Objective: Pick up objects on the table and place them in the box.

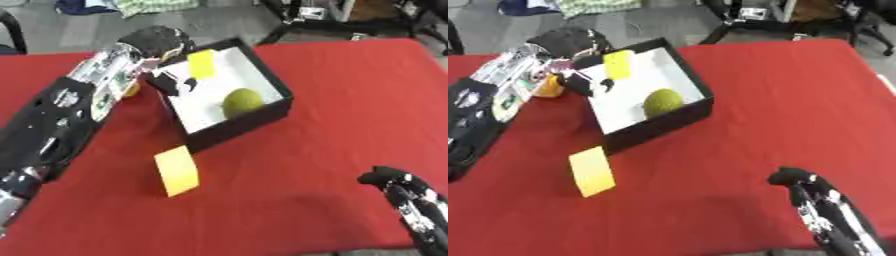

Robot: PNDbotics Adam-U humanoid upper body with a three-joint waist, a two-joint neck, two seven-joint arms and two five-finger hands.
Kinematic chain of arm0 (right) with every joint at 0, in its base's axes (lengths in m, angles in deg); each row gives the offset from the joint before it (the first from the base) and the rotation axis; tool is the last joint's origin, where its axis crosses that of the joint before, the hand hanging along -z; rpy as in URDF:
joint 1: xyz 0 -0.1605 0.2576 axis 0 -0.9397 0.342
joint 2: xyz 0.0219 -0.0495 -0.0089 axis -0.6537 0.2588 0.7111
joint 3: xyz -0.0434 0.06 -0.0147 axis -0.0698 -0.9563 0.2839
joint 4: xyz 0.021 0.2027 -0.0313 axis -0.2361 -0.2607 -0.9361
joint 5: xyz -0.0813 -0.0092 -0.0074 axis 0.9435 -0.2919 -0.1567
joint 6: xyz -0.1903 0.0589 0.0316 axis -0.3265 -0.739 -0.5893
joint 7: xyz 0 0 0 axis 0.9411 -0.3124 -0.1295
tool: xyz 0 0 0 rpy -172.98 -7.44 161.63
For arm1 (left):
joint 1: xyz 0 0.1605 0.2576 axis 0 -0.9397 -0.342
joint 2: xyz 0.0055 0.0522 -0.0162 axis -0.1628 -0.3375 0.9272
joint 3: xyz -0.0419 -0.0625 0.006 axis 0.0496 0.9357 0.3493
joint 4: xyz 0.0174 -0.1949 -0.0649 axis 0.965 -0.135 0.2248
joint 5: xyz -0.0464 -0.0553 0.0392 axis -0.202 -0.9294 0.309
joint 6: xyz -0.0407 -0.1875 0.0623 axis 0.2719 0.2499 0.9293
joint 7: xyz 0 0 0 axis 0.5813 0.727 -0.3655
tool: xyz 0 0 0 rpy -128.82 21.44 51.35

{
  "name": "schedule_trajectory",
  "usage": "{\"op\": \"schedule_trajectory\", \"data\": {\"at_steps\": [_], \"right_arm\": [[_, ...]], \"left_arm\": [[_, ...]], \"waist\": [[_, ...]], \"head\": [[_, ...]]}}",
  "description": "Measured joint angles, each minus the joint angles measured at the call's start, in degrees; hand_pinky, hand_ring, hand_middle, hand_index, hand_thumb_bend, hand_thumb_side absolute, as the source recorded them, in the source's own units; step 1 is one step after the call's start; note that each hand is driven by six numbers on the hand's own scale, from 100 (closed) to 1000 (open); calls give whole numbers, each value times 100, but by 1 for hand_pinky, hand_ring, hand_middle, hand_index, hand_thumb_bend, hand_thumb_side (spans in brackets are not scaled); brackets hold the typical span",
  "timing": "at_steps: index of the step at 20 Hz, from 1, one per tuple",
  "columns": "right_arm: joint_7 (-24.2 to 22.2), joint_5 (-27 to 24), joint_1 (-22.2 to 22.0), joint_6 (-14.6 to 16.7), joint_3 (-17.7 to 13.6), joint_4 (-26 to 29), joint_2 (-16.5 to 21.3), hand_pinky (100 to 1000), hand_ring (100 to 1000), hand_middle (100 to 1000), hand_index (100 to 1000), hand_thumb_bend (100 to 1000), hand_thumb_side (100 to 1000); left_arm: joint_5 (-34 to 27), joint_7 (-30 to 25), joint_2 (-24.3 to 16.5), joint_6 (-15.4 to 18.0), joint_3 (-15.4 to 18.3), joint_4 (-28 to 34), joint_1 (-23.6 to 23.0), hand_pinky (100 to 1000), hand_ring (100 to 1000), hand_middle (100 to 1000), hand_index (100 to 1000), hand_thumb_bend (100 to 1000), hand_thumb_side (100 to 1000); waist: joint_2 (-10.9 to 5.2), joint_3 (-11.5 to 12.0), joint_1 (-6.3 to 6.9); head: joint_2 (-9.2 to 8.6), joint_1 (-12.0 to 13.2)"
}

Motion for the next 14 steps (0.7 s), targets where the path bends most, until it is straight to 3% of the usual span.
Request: {"op": "schedule_trajectory", "data": {"at_steps": [5,9,14], "right_arm": [[0,0,0,0,0,-1,0,1000,804,712,809,100,524],[1,0,-1,1,-4,-3,0,1000,804,712,809,100,525],[5,0,-3,3,-6,-3,0,1000,804,712,809,100,524]], "left_arm": [[158,127,-8,88,13,-91,0,784,663,717,971,688,928],[86,126,-175,121,52,92,-8,788,661,714,952,548,828],[-311,-58,-709,398,71,755,-90,792,667,717,918,499,785]], "waist": [[0,6,0],[0,39,0],[0,97,2]], "head": [[0,-1],[0,-7],[0,-45]]}}
